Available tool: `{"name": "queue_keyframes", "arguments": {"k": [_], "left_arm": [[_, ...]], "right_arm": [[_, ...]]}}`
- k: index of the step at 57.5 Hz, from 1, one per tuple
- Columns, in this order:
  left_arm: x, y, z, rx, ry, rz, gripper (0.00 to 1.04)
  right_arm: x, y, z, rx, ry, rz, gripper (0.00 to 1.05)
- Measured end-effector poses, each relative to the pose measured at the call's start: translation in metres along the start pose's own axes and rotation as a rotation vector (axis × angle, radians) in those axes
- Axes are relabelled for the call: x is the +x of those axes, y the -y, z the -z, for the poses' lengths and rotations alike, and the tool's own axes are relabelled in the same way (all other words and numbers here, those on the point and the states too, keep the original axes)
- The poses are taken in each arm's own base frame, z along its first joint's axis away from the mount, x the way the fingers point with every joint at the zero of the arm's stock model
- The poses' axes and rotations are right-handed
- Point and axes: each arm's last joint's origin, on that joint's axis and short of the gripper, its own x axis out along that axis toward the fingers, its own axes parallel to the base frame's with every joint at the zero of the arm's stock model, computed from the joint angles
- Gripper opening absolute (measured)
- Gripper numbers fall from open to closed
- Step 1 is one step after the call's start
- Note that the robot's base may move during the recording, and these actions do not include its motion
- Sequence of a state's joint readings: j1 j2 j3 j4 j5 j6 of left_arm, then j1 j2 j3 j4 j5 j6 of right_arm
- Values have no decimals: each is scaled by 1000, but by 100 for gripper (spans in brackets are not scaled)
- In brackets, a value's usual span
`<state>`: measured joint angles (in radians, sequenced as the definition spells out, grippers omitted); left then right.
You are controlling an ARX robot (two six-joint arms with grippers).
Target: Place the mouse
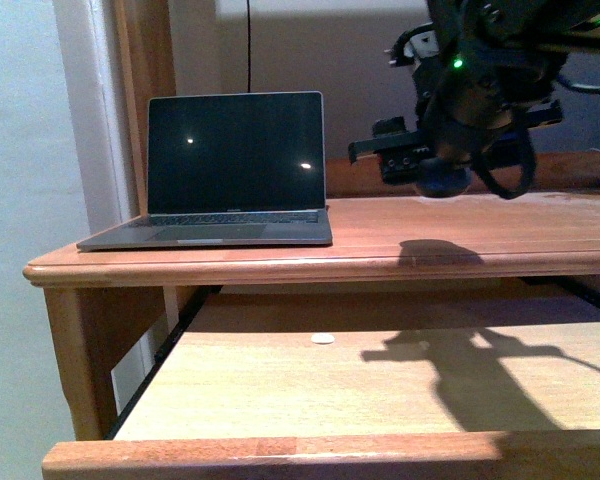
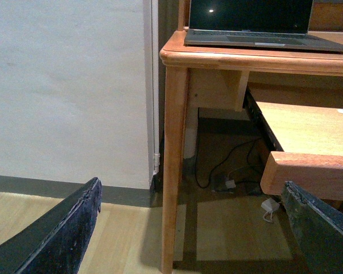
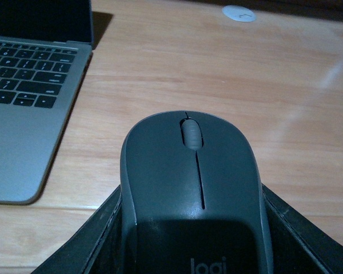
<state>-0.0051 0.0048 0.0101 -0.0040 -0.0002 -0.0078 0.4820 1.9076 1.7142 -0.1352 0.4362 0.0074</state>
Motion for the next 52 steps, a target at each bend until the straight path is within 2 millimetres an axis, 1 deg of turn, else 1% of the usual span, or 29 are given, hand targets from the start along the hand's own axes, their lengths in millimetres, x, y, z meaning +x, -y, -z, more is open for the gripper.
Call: {"name": "queue_keyframes", "arguments": {"k": [8, 21, 26, 35, 43, 49, 52], "left_arm": [[0, 0, 0, 0, 0, 0, 97], [0, 0, 0, 0, 0, 0, 97], [0, 0, 0, 0, 0, 0, 97], [0, 0, 0, 0, 0, 0, 97], [0, 0, 0, 0, 0, 0, 97], [0, 0, 0, 0, 0, 0, 97], [0, 0, 0, 0, 0, 0, 97]], "right_arm": [[20, -21, 7, -11, 12, 7, 56], [51, -37, 20, -42, -6, 50, 56], [63, -41, 22, -52, -16, 60, 56], [77, -47, 21, -70, -25, 72, 56], [82, -51, 23, -79, -27, 76, 56], [83, -53, 24, -83, -28, 79, 72], [84, -53, 24, -82, -27, 77, 82]]}}
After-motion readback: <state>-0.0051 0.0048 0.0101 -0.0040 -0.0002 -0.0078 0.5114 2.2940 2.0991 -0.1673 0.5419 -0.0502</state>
